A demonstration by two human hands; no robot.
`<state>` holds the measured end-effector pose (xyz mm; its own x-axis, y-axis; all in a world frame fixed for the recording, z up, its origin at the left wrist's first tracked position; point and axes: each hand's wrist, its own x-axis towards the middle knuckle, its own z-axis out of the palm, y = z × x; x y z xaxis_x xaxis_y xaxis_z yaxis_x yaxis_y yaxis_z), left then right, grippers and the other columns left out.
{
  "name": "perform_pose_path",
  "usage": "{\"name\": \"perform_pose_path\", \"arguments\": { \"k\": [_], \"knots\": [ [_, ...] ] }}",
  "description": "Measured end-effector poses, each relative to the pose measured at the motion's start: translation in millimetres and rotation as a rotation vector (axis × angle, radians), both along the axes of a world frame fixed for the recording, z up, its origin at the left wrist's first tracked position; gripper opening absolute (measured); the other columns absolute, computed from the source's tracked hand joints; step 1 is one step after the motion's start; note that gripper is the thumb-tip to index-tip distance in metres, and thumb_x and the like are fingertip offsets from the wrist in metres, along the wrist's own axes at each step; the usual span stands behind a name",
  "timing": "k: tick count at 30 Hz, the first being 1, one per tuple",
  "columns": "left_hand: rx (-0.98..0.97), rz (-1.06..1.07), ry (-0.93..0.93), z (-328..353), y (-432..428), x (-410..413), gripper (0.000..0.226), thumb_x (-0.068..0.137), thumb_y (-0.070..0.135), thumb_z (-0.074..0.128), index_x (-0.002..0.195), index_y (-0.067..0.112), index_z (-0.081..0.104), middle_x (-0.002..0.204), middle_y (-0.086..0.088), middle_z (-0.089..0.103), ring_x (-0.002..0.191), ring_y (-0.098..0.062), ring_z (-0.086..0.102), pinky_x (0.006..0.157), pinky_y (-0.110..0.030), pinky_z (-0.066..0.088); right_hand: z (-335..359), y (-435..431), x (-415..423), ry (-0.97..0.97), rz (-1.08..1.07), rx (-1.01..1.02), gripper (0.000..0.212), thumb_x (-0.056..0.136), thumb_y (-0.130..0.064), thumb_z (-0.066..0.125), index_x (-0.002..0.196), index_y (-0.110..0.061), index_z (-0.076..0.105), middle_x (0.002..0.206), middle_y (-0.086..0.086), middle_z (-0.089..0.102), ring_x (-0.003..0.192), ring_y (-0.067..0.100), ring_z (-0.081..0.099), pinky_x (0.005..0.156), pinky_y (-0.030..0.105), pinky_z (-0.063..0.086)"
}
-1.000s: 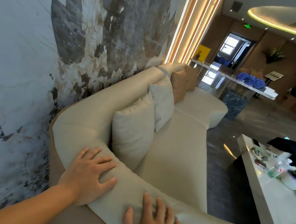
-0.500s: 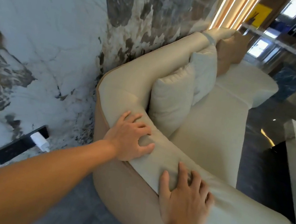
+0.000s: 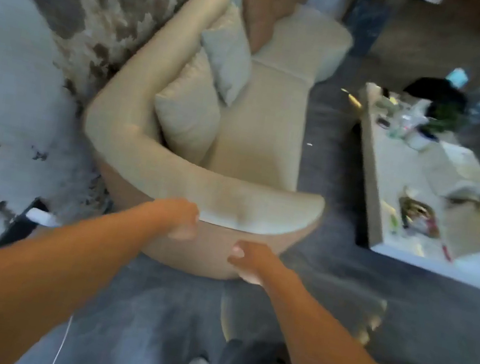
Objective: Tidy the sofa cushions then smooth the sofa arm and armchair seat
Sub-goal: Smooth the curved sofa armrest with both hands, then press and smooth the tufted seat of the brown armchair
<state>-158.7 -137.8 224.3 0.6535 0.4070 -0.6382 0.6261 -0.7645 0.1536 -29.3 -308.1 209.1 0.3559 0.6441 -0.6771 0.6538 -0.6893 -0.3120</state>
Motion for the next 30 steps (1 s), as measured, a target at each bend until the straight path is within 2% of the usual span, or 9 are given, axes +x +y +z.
{"name": "perform_pose_path", "arguments": {
  "k": [2,6,11,16,18,20,21,27,30],
  "knots": [
    [0.064,-0.141,-0.104,14,-61,-4,0.034,0.095,0.025,0.04,0.109,0.009,0.067,0.119,-0.014,0.065,0.104,-0.031,0.061,0.09,-0.037,0.051,20,-75,-17,-0.046,-0.089,-0.001,0.04,0.09,-0.038,0.05,0.12,-0.016,0.063,0.131,0.012,0.062,0.121,0.034,0.056,0.096,0.038,0.046],
    [0.111,-0.388,-0.113,51,-196,-31,0.031,0.098,0.027,0.045,0.109,0.01,0.068,0.119,-0.011,0.066,0.108,-0.027,0.061,0.081,-0.027,0.043,72,-233,-74,-0.145,-0.225,-0.078,0.043,0.091,-0.035,0.049,0.12,-0.007,0.065,0.13,0.019,0.062,0.12,0.037,0.056,0.097,0.039,0.046],
    [0.079,-0.684,-0.205,110,-352,-50,0.025,0.092,0.036,0.053,0.093,0.016,0.069,0.11,-0.012,0.07,0.101,-0.032,0.064,0.085,-0.036,0.053,127,-416,-151,-0.143,-0.609,-0.123,0.048,0.092,-0.041,0.051,0.131,-0.013,0.058,0.136,0.012,0.058,0.123,0.032,0.053,0.094,0.036,0.046],
    [0.063,-0.895,-0.209,146,-469,-79,0.019,0.088,0.042,0.051,0.086,0.027,0.063,0.104,-0.001,0.065,0.091,-0.027,0.062,0.081,-0.036,0.051,165,-560,-228,-0.091,-0.91,-0.2,0.039,0.087,-0.036,0.057,0.116,-0.01,0.064,0.097,0.009,0.068,0.085,0.03,0.069,0.072,0.036,0.057],
    [0.077,-0.911,-0.194,149,-478,-83,0.018,0.088,0.044,0.05,0.087,0.029,0.061,0.106,0.0,0.061,0.093,-0.027,0.061,0.082,-0.036,0.047,167,-582,-234,-0.129,-0.989,-0.227,0.036,0.086,-0.032,0.059,0.112,-0.009,0.067,0.102,0.012,0.07,0.093,0.032,0.069,0.079,0.039,0.056],
    [0.031,-1.036,-0.246,166,-599,-98,0.019,0.088,0.044,0.05,0.09,0.029,0.062,0.108,-0.001,0.062,0.094,-0.028,0.061,0.08,-0.034,0.046,197,-700,-287,-0.152,-1.153,-0.278,0.035,0.09,-0.03,0.051,0.113,-0.01,0.067,0.114,0.013,0.069,0.091,0.032,0.067,0.079,0.035,0.053],
    [0.032,-1.062,-0.25,166,-601,-103,0.019,0.087,0.043,0.051,0.092,0.029,0.062,0.108,-0.002,0.063,0.094,-0.028,0.061,0.076,-0.033,0.045,196,-704,-293,-0.133,-1.23,-0.272,0.038,0.092,-0.03,0.046,0.117,-0.01,0.066,0.12,0.013,0.067,0.09,0.032,0.066,0.08,0.034,0.051],
    [-0.039,-1.189,-0.238,146,-728,-130,0.025,0.087,0.042,0.05,0.105,0.028,0.06,0.112,-0.003,0.064,0.098,-0.027,0.061,0.072,-0.033,0.044,183,-812,-333,-0.134,-1.12,-0.365,0.045,0.089,-0.036,0.052,0.127,-0.014,0.06,0.132,0.013,0.059,0.118,0.034,0.057,0.097,0.042,0.049],
    [-0.064,-1.188,-0.228,130,-806,-143,0.033,0.088,0.046,0.05,0.115,0.027,0.056,0.119,-0.002,0.062,0.103,-0.028,0.061,0.076,-0.035,0.047,168,-883,-338,-0.177,-1.103,-0.297,0.045,0.087,-0.038,0.05,0.129,-0.023,0.058,0.132,0.011,0.055,0.117,0.034,0.057,0.096,0.043,0.051]
  ]
}}
